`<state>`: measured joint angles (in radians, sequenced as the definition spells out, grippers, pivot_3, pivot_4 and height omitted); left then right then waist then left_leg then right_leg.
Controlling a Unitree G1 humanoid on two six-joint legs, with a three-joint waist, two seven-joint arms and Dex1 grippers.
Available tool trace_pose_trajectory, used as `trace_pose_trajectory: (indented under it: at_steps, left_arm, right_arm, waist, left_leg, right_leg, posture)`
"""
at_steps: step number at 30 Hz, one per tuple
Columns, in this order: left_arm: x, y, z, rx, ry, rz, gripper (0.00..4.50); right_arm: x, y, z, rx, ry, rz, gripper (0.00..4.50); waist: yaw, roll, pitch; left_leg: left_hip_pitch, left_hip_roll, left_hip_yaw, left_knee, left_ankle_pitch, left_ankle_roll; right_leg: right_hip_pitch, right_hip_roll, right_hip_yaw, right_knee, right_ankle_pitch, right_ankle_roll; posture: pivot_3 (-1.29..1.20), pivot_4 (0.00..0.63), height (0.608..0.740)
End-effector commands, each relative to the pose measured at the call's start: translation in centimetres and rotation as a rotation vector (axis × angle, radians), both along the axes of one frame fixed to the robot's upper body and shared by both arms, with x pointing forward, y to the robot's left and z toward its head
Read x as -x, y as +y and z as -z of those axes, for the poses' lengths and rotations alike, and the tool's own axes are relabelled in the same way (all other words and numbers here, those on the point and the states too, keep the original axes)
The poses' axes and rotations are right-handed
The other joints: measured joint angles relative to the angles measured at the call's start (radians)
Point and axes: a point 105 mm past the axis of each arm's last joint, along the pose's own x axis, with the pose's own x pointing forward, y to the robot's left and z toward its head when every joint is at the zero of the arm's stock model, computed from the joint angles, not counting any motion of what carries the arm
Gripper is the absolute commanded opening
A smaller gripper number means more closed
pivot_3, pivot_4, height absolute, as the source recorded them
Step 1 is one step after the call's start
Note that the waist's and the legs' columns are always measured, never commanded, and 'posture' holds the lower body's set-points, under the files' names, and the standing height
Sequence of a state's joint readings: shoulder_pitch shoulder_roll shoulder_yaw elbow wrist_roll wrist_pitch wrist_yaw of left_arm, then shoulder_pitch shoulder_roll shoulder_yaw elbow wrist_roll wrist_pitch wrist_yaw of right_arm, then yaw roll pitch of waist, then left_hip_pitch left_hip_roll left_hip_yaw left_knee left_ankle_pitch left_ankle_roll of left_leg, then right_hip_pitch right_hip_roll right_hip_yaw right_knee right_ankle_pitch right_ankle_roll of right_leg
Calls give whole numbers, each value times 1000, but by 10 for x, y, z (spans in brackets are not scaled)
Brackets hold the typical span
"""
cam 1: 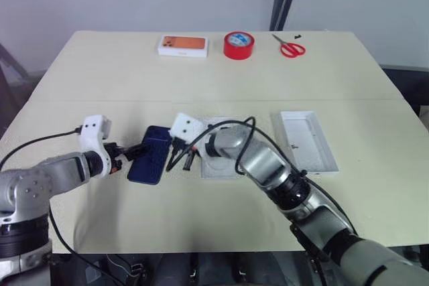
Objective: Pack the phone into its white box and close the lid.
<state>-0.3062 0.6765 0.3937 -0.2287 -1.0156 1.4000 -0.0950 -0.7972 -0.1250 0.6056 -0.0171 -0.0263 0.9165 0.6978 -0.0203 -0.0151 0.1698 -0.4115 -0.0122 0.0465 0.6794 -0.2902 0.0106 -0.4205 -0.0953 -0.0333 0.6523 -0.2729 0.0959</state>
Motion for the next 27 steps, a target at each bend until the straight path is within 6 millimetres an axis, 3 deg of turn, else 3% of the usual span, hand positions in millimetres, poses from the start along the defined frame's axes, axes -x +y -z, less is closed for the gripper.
trace_pose_trajectory:
  at_steps: [1,8,17,27]
  left_arm:
    - [12,-16,10,45,109,94,4461]
    - [25,-36,23,123,191,171,4461]
    - [26,-53,14,360,133,167,4461]
    - [14,-28,3,392,91,21,4461]
  right_arm:
    - [9,13,2,32,22,-68,0]
    - [11,23,13,78,31,-101,0]
    - [2,26,7,38,20,-79,0]
    - [-1,14,7,42,3,-57,0]
  waist:
    - [-1,0,0]
    - [-1,1,-1]
    - [2,2,-5]
    - [0,1,-5]
  left_leg:
    - [0,0,0,0,0,0]
    - [3,0,0,0,0,-1]
    - [3,0,-1,0,0,-1]
    - [3,-1,-1,0,0,-1]
  right_leg:
    - [0,0,0,0,0,0]
    - [2,0,0,1,0,0]
    - [2,-1,0,1,0,0]
    - [2,-1,0,1,0,0]
  posture:
    - [0,150,719]
    - [0,150,719]
    - [0,150,719]
    - [0,150,719]
